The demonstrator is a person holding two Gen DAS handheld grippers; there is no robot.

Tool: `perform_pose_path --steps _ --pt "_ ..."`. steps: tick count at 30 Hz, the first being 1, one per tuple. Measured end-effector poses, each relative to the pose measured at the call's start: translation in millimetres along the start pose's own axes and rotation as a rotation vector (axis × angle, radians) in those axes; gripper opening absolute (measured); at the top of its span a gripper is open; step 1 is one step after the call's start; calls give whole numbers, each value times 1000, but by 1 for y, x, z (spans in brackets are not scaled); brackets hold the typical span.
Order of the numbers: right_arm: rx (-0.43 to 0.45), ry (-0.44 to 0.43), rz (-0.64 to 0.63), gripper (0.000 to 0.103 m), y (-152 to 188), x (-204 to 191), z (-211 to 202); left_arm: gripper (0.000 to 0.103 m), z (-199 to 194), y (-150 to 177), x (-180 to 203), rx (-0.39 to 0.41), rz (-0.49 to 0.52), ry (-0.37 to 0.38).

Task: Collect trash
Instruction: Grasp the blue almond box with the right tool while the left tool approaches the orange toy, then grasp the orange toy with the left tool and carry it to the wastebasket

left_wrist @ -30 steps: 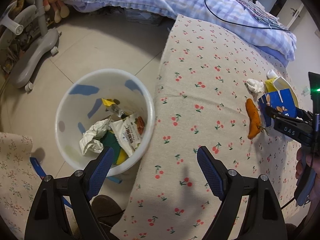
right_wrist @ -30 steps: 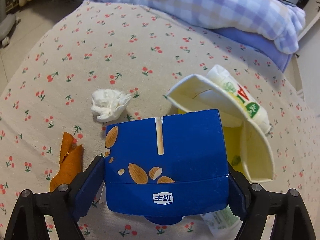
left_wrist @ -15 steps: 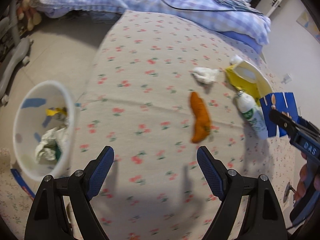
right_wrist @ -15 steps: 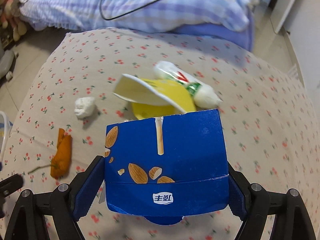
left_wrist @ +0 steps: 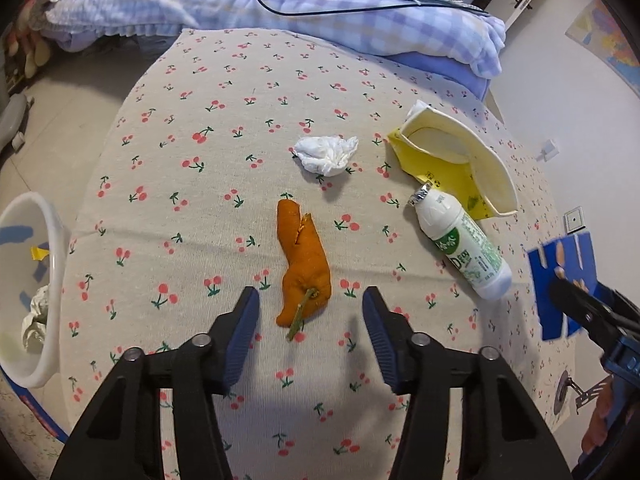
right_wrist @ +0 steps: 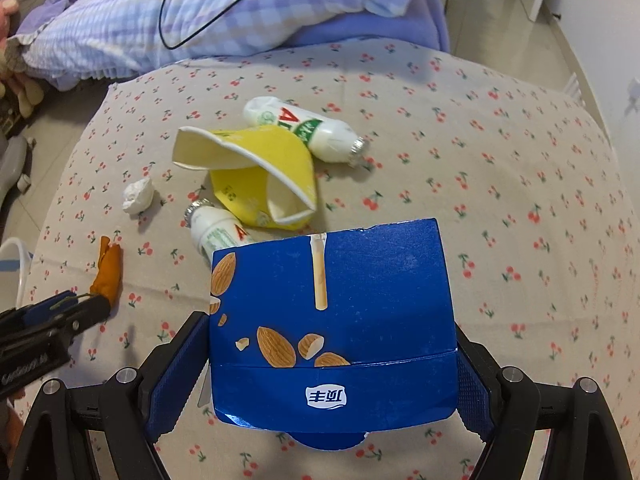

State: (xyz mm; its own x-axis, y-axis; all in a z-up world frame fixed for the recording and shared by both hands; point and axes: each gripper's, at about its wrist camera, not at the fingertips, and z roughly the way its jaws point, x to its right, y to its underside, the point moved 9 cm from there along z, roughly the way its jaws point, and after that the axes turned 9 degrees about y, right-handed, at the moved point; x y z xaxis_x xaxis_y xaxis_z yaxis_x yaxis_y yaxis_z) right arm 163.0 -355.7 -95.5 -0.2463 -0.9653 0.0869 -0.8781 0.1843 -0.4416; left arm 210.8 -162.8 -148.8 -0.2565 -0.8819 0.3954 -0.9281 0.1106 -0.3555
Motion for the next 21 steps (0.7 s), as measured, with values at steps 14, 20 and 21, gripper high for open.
perform_pose_path --steps 14,20,21 --pt "-24 10 25 90 15 20 1 24 4 -4 -4 12 5 -22" --pt "-9 5 17 90 13 15 -4 23 -12 -5 -3 36 10 -13" --pt "-4 2 14 90 13 13 -6 23 -15 -5 -4 41 9 -13"
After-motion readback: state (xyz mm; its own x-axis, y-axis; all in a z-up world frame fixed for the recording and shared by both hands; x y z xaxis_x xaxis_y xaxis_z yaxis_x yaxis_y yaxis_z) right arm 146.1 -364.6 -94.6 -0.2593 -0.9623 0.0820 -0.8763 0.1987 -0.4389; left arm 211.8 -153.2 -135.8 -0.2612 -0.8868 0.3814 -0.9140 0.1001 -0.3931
